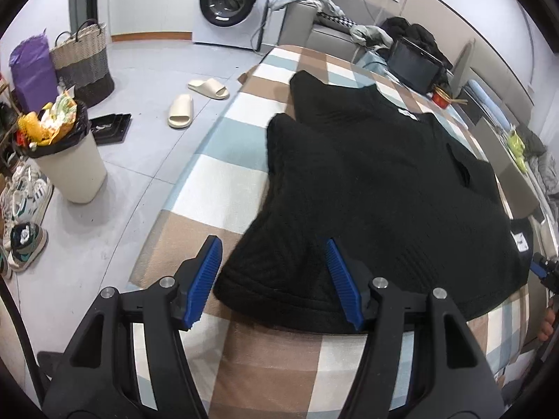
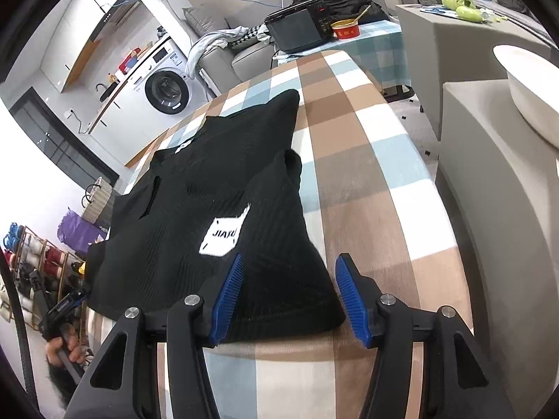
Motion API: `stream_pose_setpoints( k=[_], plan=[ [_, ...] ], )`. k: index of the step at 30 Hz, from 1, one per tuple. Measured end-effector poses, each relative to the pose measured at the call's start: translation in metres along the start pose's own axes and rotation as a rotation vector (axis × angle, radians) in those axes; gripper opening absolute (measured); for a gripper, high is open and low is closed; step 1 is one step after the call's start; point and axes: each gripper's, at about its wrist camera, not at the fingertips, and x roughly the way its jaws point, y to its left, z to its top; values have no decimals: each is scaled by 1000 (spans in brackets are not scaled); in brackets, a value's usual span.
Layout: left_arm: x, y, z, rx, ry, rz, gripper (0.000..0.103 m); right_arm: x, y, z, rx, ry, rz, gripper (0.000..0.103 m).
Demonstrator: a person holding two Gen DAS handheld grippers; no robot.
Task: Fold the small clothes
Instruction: 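Grasp the folded edge of the shirt with both grippers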
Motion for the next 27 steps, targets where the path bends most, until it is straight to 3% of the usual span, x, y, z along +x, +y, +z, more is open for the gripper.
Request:
stream_pose_setpoints(
  k=[13,15,16,18,19,21,24,27],
  plan=[
    [27,-5,10,-47,36,-5,58,7,-7,-11,-27,32,26,60],
    [27,-3,10,-62,33,-18,48,12,-8,-10,-28,37,36,60],
    [27,-3,11,-70,36,-28,44,13,-8,-9,-31,37,32,58],
    [24,-2,11,-76,26,-30,33,13,-5,-9,-54,49,41,32],
    [21,-2,12,-74,22,-31,26,10,-2,-10,-70,55,46,30],
    [17,-1,12,-77,14,-37,23,2,1,-12,-87,50,74,26],
    [18,0,13,-91,24,-37,24,-7,1,-14,-79,42,135,27],
    [23,-2,13,-89,36,-24,24,-1,-3,-14,-57,56,141,27]
  ],
)
